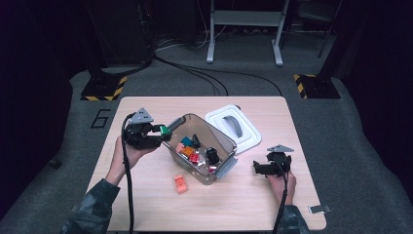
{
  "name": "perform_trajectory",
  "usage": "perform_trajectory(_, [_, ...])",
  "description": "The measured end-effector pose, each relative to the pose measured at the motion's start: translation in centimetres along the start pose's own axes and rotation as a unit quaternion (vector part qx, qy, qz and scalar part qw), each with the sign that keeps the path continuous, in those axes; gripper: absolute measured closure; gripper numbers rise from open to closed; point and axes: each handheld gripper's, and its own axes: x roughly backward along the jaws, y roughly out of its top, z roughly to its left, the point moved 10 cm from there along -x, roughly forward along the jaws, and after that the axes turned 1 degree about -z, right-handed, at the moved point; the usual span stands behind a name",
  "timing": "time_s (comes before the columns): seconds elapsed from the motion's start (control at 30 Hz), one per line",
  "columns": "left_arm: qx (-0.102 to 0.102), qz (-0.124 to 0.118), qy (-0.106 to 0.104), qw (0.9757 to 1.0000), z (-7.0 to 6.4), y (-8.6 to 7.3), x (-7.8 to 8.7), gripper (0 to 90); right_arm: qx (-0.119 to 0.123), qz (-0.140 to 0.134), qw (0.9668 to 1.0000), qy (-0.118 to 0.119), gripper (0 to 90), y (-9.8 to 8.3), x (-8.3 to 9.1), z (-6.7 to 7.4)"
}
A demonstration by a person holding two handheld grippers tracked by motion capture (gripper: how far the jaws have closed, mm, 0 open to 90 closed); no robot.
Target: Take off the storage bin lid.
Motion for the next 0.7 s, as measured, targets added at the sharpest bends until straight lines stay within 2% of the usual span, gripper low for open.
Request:
perform_trajectory(0.53, [0.0,0.01,-0.034,0.9994,-2.5,0.5,-2.6,54.4,-0.001,0.0,1.0,-0.001,4.2,0.0,0.0,0.0])
perform_trajectory(0.7, [-0.003,0.022,-0.05,0.9985,-3.7,0.2,-3.7,54.4,-0.001,0.0,1.0,-0.001,4.2,0.0,0.0,0.0])
